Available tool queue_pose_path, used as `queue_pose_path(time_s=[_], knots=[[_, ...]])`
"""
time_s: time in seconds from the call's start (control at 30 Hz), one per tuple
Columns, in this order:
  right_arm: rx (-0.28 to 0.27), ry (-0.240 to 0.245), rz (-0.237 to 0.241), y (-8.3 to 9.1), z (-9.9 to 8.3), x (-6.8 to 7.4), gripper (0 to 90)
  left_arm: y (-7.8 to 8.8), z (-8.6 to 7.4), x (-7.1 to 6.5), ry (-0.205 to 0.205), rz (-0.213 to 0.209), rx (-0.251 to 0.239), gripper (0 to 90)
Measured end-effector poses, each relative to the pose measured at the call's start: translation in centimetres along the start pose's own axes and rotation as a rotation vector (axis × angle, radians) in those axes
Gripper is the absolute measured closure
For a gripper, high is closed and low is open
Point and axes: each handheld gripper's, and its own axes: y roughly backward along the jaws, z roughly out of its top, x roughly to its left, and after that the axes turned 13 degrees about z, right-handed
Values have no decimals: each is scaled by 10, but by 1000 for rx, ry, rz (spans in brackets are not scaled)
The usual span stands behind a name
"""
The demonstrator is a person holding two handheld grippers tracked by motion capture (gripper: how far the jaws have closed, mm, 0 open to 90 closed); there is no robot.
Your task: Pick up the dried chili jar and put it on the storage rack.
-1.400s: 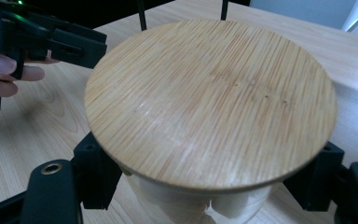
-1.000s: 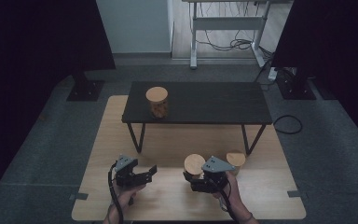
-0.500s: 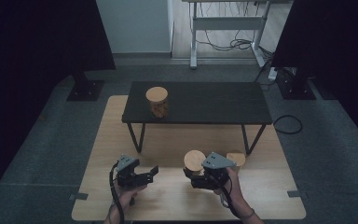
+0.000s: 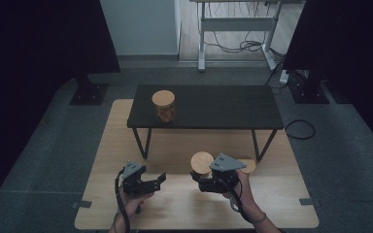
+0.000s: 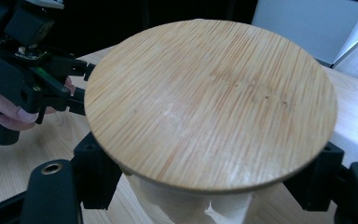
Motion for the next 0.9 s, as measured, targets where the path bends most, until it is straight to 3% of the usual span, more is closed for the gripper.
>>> queue_pose_path(time_s=[0.63,0.9], knots=[[11,26,2,2,10,2,243,-1,1,-2,-20,-6,2,50],[-3,23,13,4,13,1,243,1,1,-1,-10,-5,0,51]])
